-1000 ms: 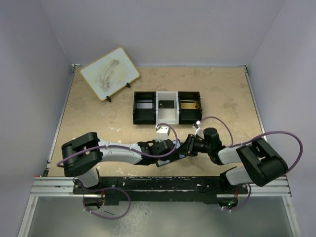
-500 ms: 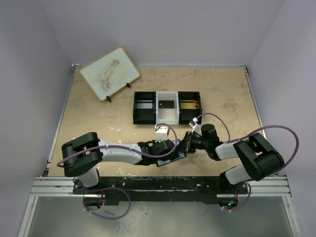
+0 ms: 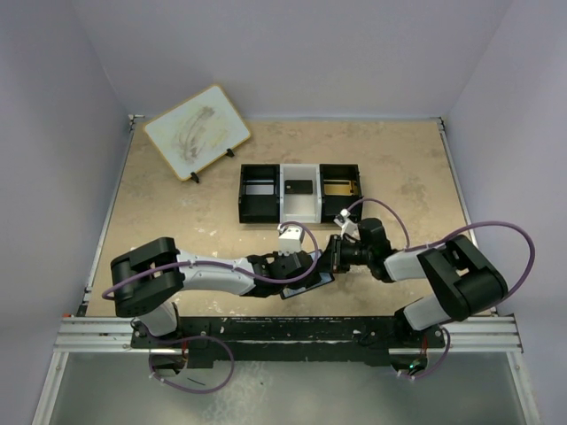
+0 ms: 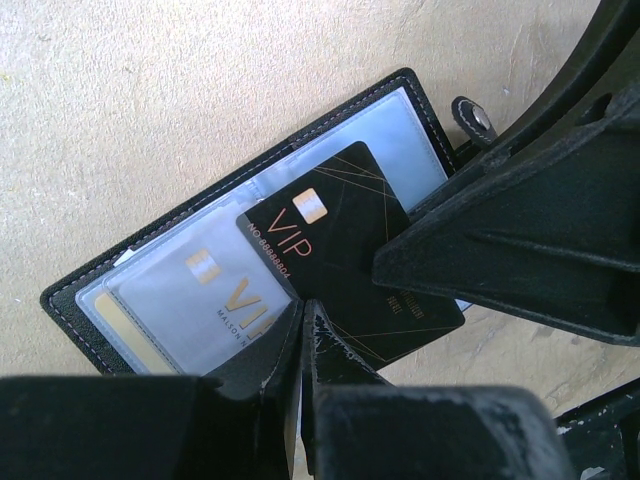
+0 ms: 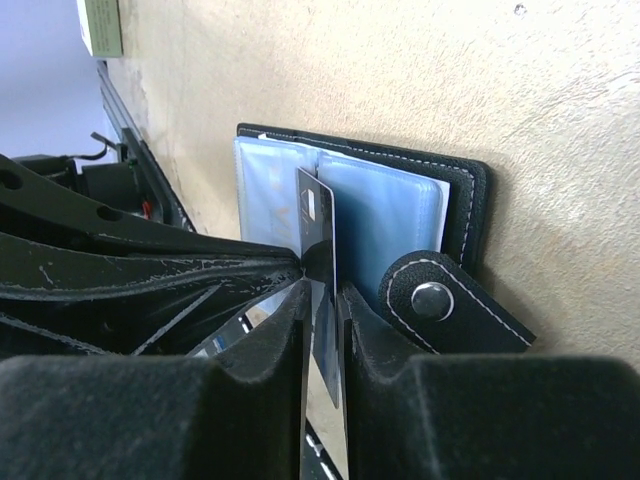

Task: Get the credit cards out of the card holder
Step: Remove the credit card from the card holder.

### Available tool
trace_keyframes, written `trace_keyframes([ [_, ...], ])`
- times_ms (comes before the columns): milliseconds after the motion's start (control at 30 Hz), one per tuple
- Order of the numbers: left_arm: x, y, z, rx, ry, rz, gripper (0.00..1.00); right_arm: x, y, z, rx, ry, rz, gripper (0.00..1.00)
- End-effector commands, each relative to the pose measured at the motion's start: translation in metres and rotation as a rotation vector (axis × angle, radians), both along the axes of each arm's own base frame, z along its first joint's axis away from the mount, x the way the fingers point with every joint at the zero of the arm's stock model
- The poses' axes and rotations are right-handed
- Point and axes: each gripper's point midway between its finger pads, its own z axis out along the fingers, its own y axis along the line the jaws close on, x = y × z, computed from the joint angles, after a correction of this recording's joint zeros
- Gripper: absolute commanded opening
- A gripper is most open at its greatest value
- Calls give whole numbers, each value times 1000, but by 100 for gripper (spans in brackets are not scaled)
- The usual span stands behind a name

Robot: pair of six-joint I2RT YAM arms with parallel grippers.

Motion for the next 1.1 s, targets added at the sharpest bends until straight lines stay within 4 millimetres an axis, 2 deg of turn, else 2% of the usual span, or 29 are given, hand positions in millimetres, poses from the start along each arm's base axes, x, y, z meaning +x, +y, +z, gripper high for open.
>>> trace_keyframes([
  [0,-13,39,-30,156,49,2,0,0,5,2,2,-24,65,16],
  [67,-13,39,-29,156,48,3,0,-1,5,2,3,-26,72,14],
  [133,-13,40,-28,157,43,7,0,-1,6,5,12,-35,80,4],
  [200,-11,41,-24,151,31,18,0,0,5,8,9,-46,73,0],
  [433,-4,36,3,64,-19,38,2,14,-9,20,-83,-107,-39,0],
  [633,2,32,21,43,-52,43,3,26,-10,42,-69,-206,-72,0],
  [733,6,37,34,30,-85,62,7,37,-11,62,-56,-310,-96,0],
  [867,15,54,50,43,-118,103,19,50,-15,95,-54,-492,-122,0],
  [1000,32,83,58,57,-111,173,31,66,-26,140,-87,-752,-156,0],
  [1067,41,99,68,58,-121,213,42,71,-30,161,-110,-883,-151,0],
])
